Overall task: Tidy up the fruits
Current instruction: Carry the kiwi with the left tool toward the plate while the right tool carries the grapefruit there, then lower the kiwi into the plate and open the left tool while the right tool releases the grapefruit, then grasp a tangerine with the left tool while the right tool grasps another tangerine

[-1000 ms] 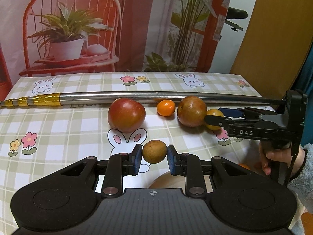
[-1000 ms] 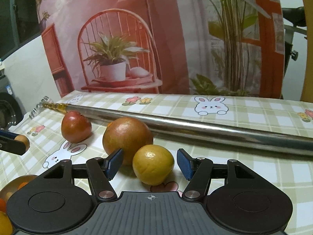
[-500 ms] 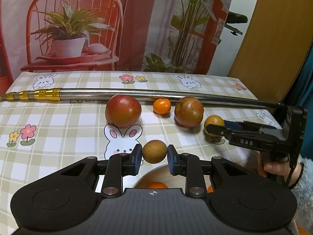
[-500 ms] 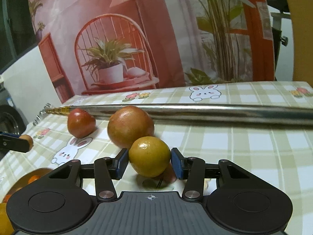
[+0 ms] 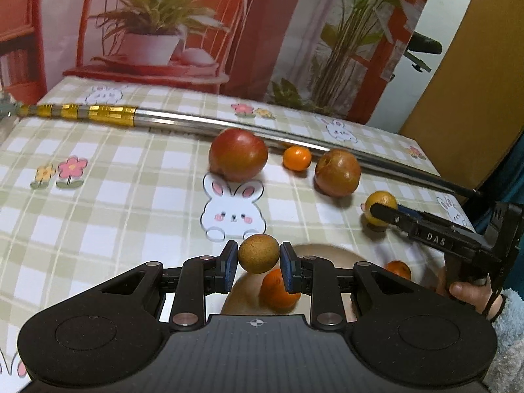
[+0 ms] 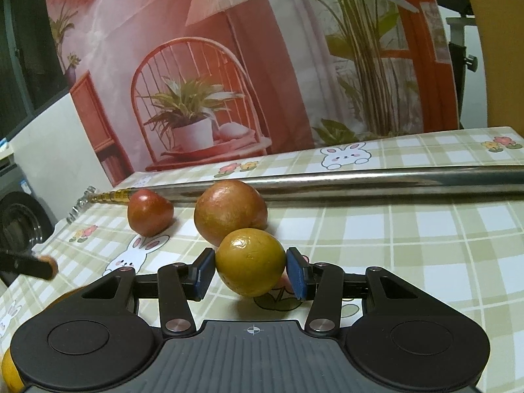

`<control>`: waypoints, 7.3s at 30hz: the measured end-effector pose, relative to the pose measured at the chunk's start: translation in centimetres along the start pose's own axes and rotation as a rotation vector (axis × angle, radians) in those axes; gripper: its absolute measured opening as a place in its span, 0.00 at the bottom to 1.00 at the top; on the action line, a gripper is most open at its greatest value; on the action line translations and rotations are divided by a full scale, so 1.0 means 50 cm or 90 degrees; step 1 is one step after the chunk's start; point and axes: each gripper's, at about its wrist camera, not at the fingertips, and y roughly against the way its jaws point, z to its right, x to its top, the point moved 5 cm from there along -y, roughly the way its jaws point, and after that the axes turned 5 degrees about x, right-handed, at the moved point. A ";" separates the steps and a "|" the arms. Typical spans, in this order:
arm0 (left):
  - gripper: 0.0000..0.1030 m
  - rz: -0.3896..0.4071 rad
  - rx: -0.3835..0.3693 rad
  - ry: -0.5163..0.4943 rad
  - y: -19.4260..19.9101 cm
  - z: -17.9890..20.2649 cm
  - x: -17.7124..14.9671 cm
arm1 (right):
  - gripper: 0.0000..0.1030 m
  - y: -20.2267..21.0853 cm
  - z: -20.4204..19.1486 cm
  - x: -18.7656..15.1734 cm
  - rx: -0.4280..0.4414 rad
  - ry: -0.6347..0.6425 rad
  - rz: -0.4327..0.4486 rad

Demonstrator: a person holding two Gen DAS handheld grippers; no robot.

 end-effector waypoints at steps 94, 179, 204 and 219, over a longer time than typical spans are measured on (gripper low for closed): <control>0.52 0.057 0.028 0.015 0.085 -0.064 -0.073 | 0.43 -0.058 -0.286 -0.049 0.016 0.128 -0.186; 0.38 -0.073 -0.047 0.005 -0.306 0.115 0.226 | 0.43 0.122 0.014 -0.054 -0.158 -0.096 -0.011; 0.38 -0.065 0.027 -0.167 -0.321 0.164 0.212 | 0.43 0.116 0.008 -0.059 -0.154 -0.090 -0.018; 0.38 -0.017 -0.020 -0.159 -0.206 0.160 0.189 | 0.43 0.109 -0.015 -0.062 -0.120 -0.074 -0.028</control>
